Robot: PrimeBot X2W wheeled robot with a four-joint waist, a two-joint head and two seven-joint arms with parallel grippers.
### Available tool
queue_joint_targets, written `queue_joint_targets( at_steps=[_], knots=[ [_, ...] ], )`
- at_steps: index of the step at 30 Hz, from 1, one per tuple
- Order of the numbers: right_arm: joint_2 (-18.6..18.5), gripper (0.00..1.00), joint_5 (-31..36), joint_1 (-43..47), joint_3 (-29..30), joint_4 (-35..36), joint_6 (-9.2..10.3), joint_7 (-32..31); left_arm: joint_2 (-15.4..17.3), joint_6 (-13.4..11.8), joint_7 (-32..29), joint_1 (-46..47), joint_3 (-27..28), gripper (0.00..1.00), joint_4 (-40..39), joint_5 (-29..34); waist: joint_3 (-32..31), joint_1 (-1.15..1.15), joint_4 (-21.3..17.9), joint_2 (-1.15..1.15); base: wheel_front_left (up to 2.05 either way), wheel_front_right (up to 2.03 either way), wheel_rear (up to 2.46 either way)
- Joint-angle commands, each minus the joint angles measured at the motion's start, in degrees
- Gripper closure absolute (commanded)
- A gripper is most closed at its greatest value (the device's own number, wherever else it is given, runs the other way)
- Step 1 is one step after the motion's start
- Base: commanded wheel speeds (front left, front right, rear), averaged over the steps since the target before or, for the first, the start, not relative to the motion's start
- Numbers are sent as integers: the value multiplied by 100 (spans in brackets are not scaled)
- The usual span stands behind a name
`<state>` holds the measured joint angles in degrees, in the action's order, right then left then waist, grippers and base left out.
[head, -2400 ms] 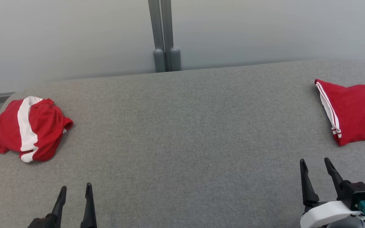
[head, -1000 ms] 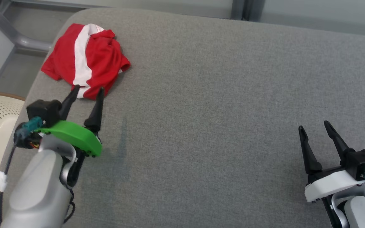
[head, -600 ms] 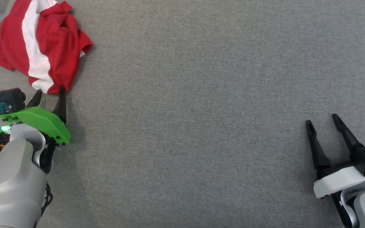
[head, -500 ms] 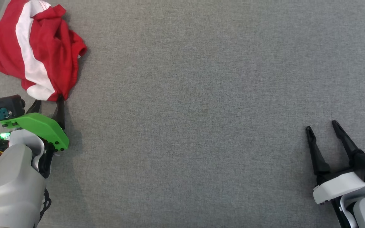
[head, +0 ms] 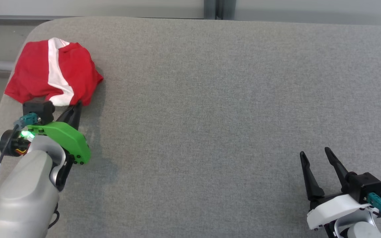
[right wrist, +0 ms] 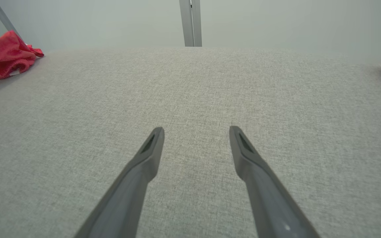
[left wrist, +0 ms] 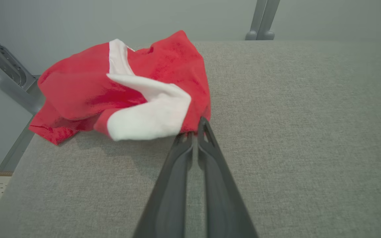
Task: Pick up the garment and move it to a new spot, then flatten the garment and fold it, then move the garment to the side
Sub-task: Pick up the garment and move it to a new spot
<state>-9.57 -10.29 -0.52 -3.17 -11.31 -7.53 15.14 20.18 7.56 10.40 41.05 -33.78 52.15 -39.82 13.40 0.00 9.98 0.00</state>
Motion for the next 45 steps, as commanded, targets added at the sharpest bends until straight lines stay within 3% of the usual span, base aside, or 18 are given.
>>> queue_joint_targets(
  at_steps=[1,13,22,25,29,33,37,40,45],
  knots=[
    [51,0,-19,-32,-2,-42,8,-2,34,-15,-21,-71,-143,100,-211,-75,-368,0,-75,0,0,0,0],
    [398,0,-77,15,47,-184,7,-2,18,-21,-693,-109,-1198,100,-2687,-72,-784,0,-683,0,0,0,0],
    [474,0,-83,-97,186,-155,7,-2,-515,-95,-1341,150,-1688,100,-4548,-53,-608,0,-1181,0,0,0,0],
    [498,0,-103,-131,194,-143,7,-2,-679,-206,-1416,226,-1643,100,-5101,-137,-555,0,-1311,0,0,0,0],
    [532,0,-117,-113,293,-107,7,-2,-968,-556,-1484,186,-1420,100,-5663,-425,-472,0,-1380,0,0,0,0],
    [559,0,-109,-93,291,-155,7,-2,-982,-1109,-1480,-53,-1121,100,-5443,-457,-409,0,-1406,0,0,0,0],
    [587,0,-137,-167,259,-189,7,-2,-857,-1503,-1350,-409,-882,100,-4563,-553,-355,0,-1411,0,0,0,0],
    [597,0,-136,-201,235,-209,7,-2,-683,-1599,-1140,-683,-772,100,-3734,-525,-332,0,-1410,0,0,0,0],
    [547,0,-126,-219,305,-234,7,-2,-465,-1502,-673,-1133,-528,100,-2559,-715,-261,0,-1348,0,0,0,0]
  ],
)
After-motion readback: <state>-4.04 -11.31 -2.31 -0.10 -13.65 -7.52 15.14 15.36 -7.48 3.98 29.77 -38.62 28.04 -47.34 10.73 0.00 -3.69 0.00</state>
